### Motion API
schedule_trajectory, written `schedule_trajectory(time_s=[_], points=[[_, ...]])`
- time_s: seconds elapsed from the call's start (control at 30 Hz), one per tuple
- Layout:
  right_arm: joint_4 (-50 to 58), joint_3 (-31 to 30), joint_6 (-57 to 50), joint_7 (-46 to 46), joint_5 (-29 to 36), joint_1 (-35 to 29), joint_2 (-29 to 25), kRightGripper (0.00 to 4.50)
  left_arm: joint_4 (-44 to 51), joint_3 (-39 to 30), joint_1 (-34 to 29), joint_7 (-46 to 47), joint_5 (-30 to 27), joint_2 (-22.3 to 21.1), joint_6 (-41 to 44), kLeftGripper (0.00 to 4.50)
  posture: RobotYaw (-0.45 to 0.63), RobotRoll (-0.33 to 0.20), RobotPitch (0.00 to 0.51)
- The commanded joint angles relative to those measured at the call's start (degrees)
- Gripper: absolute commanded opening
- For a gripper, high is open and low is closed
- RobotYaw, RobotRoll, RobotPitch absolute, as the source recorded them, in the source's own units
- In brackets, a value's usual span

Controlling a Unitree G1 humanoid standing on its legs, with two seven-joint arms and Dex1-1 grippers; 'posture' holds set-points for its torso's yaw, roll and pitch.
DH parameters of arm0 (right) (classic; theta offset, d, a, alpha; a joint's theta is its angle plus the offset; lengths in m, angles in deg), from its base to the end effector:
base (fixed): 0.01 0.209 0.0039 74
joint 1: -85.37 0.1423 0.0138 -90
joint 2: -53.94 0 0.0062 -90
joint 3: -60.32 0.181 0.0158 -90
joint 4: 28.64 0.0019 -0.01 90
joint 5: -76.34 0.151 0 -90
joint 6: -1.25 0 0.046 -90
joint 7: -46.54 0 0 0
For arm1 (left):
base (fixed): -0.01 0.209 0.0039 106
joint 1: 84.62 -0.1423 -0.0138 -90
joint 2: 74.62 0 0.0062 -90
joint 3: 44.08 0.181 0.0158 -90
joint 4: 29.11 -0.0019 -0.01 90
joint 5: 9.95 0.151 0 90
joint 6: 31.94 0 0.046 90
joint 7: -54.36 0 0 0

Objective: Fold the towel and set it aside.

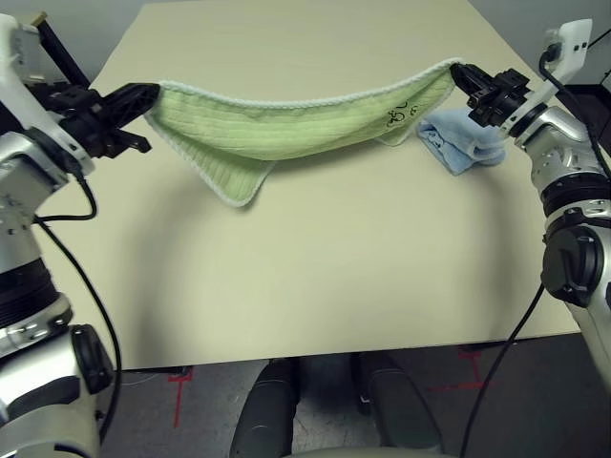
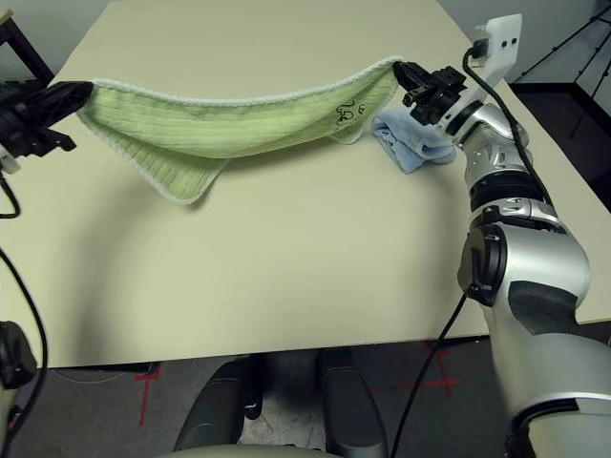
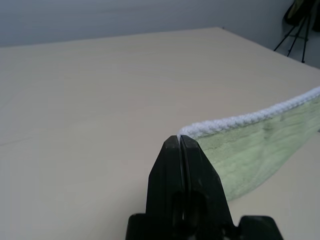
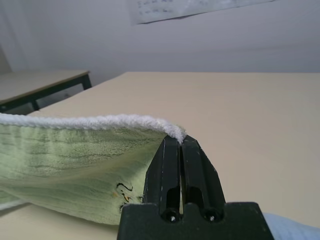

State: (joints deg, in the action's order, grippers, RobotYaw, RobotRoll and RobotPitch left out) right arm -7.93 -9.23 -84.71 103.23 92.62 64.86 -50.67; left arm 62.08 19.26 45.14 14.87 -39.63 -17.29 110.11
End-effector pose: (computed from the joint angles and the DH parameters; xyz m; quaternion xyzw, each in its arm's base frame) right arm 0.3670 -0.2757 0.2279 0.0522 -0.1502 0.3127 0.9365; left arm 0.2432 0.3155 0.2969 0.0329 -0.0352 -0.1937 0.9799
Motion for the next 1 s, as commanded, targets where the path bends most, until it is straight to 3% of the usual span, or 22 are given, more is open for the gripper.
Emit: schedule_trajectory(time_s=[0.03,0.2,0.3,0.47,0.6,0.73,0.87,1.0], points=[[1.5,1.2,-4.1,4.2,2.7,0.7,-0.8,0.00,-2.9,3.3,-2.6,1.5,4.7,-3.8,-2.5,0.04,-0.01,0.000,0.219],[-0.8,-1.8,-1.4,-2.0,-1.4,1.4,0.3,0.00,-8.8,7.3,-1.1,6.8,11.0,-4.1,-8.2,0.04,-0.01,0.000,0.241],[-2.9,-3.0,2.7,-10.9,-4.3,3.7,2.3,0.00,-16.1,10.9,4.2,10.7,15.5,-2.4,-14.9,0.04,0.00,0.000,0.263],[-5.6,-2.8,7.3,-24.8,-7.0,8.3,4.5,0.00,-37.5,16.4,17.9,17.6,24.1,-0.9,-32.2,0.04,0.03,0.000,0.289],[-6.5,-0.9,10.6,-31.4,-6.7,12.1,5.4,0.00,-54.0,16.4,30.2,21.3,25.4,1.1,-47.3,0.04,0.04,0.000,0.308],[-6.5,2.2,14.3,-33.3,-4.5,14.6,5.1,0.00,-62.0,13.7,38.0,20.8,22.8,2.2,-57.6,0.04,0.03,0.000,0.310],[-6.4,5.1,15.8,-29.6,-2.0,14.4,4.8,0.00,-62.4,11.3,37.8,16.8,19.6,2.2,-61.3,0.04,0.03,0.000,0.311],[-6.1,5.5,13.1,-19.6,-0.6,11.4,4.9,0.00,-56.5,10.5,29.4,11.3,17.5,1.3,-56.6,0.04,0.02,0.000,0.315]])
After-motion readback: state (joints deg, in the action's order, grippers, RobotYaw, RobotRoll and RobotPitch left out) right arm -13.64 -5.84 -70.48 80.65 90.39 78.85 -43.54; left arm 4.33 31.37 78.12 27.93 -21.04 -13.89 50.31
